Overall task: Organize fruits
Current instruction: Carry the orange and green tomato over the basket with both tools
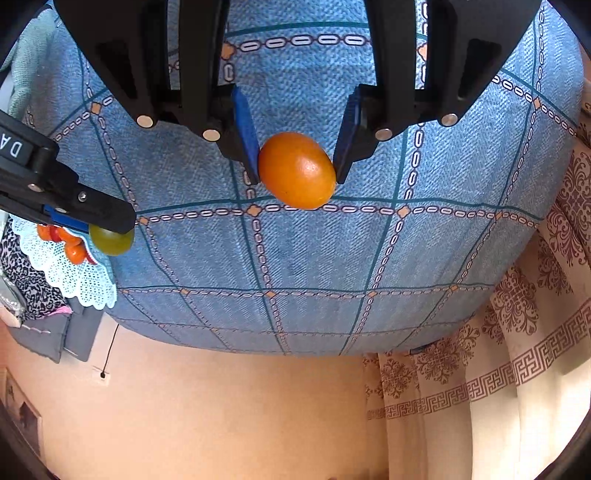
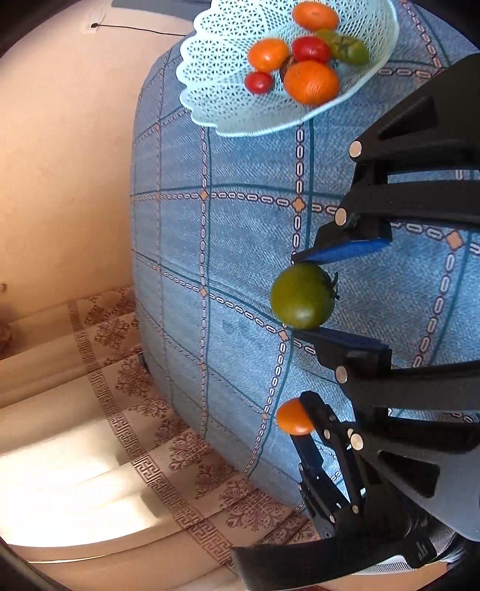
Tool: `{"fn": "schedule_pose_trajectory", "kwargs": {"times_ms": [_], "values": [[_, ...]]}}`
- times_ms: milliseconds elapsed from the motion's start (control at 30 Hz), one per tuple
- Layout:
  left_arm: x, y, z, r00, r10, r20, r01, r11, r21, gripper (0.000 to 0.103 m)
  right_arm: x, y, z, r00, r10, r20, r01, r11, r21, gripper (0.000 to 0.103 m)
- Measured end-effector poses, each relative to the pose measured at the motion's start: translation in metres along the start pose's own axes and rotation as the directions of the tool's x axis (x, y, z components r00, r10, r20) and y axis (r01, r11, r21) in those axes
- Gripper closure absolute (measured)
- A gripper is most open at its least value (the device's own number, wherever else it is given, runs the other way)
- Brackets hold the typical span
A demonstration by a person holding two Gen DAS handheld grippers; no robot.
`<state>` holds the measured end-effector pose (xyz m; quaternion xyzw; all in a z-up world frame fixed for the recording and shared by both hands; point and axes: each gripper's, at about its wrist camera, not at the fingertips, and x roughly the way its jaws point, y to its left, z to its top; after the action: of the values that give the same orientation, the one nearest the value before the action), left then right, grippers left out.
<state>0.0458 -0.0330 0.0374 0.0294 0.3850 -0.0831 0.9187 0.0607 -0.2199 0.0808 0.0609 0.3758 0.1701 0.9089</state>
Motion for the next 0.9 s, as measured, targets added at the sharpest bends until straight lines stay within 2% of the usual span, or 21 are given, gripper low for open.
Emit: {"fn": "schedule_pose_trajectory", "kwargs": {"times_ms": [600,900], "values": [[-0.023,-0.055,0.016,0.997,-0.046,0.057,0.04,0.994,0.099,0.063,-0.052,-0.046,-0.005,0.994,-0.019,0.105,0.01,0.996,0.091,0.068],[-0.029,-0.092,0.027,0.993,-0.084,0.081,0.07,0.985,0.159,0.063,-0.075,-0.077,-0.006,0.985,-0.064,0.161,0.04,0.988,0.149,0.068]]}}
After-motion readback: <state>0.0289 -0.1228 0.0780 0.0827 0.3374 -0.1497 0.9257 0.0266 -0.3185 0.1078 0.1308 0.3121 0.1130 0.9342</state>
